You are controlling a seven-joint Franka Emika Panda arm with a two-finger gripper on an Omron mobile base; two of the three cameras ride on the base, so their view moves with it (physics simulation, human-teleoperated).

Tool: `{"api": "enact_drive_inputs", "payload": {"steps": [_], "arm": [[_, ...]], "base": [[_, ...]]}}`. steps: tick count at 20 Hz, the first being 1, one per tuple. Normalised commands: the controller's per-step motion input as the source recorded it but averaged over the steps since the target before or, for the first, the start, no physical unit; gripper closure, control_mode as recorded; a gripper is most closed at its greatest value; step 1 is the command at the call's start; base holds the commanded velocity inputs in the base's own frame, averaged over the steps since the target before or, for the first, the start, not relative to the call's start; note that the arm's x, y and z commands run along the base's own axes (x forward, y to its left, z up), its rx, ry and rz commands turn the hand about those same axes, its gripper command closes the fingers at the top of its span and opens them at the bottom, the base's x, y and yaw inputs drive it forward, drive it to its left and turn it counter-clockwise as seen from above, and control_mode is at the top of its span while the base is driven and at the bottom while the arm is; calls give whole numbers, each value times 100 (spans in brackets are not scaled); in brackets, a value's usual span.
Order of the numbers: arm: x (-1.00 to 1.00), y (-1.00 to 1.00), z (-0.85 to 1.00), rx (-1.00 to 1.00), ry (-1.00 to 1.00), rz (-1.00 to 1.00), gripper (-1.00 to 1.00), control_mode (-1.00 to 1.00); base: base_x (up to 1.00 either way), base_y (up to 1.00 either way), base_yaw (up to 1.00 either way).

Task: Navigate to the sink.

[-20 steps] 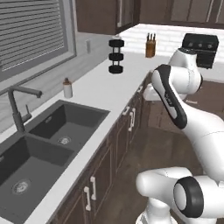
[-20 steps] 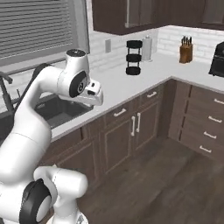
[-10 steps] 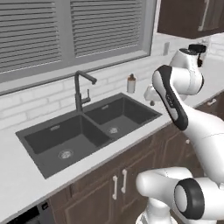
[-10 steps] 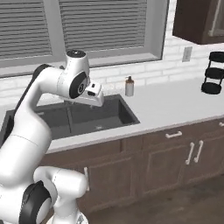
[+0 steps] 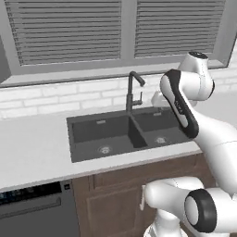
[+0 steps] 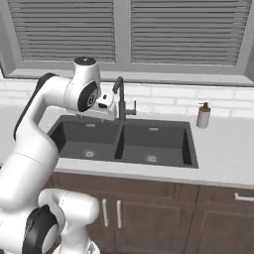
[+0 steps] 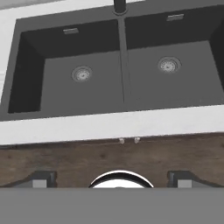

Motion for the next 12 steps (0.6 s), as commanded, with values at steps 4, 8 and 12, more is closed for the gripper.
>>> {"api": "enact_drive_inputs", "payload": {"steps": [4,8,12], "arm": [[0,0,0,0,0,0,-100,100],[0,0,0,0,0,0,-100,100],[0,0,0,0,0,0,-100,100]], "base": [[42,-26,56],[62,-29,32],[57,-45,9]]}}
